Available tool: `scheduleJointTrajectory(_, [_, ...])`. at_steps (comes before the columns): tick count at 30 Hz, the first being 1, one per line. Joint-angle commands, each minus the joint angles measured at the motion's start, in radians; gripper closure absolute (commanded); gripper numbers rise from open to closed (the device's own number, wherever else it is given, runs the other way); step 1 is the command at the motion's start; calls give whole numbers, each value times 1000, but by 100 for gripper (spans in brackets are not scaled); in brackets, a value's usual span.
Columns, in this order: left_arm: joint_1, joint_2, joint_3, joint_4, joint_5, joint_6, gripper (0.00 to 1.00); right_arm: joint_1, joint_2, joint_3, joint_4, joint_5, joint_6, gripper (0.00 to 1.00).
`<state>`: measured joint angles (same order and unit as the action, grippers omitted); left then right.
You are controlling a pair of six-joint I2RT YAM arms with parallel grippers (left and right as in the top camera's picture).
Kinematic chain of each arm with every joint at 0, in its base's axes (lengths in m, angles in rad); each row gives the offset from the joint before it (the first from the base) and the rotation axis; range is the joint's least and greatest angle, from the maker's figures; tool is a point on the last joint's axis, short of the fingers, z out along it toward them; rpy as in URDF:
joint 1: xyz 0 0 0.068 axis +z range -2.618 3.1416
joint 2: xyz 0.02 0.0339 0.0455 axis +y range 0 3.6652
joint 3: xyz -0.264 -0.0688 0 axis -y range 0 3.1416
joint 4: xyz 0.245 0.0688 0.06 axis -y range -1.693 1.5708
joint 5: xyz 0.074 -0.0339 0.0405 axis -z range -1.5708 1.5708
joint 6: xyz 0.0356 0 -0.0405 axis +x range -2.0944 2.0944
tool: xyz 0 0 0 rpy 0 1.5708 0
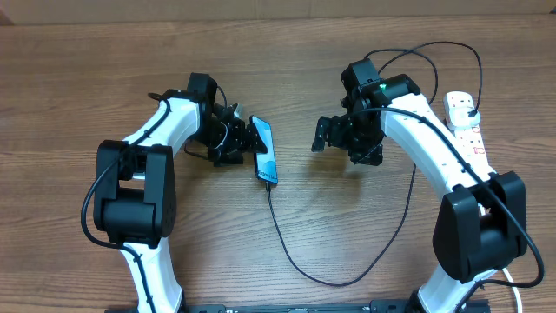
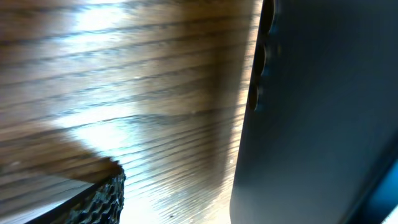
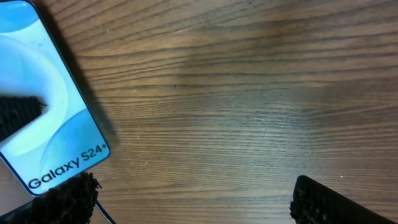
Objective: Plug charger to phone and switch on socket
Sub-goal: 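Lower the phone with attached cable onto the table and release both grippers, then raise the left arm away and move the right gripper to the white power strip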
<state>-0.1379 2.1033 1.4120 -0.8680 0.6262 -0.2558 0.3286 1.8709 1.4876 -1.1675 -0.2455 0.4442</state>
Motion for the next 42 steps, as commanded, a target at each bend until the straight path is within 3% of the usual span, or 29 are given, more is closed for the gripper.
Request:
scheduleJointTrajectory(1, [7,28,-14,-13,-214,13,26,1,-36,11,-5,17,-2,0])
scheduleJointTrajectory(9, [7,28,-14,-17,-222,16,69,1,-36,11,-5,16,-2,0])
scheduleJointTrajectory(12, [7,28,-14,-17,-222,16,72,1,-36,11,-5,17,-2,0])
scheduleJointTrajectory(14, [7,28,-14,-17,-222,16,68,1,-36,11,-5,17,-2,0])
scheduleJointTrajectory(17, [8,28,-11,-24,-222,16,44,1,-36,11,-5,17,-2,0])
scheduleJointTrajectory(21, [21,28,55,-111,-223,16,42,-40,-36,12,-13,17,-3,0])
scheduleJointTrajectory(24, [45,25,168,-226,-237,16,39,-152,-36,13,-39,17,-12,0])
scheduleJointTrajectory(28, [61,-29,326,-330,-299,16,31,-309,-36,13,-81,-10,-175,0])
scheduleJointTrajectory(35, [51,-286,391,-258,-431,16,25,-525,-36,73,-171,-10,-188,0])
scheduleJointTrajectory(36, [51,-351,391,-232,-481,16,1,-563,-37,105,-178,-10,-188,0])
scheduleJointTrajectory(42, [53,-457,391,-208,-607,16,1,-687,-36,170,-12,25,-188,0])
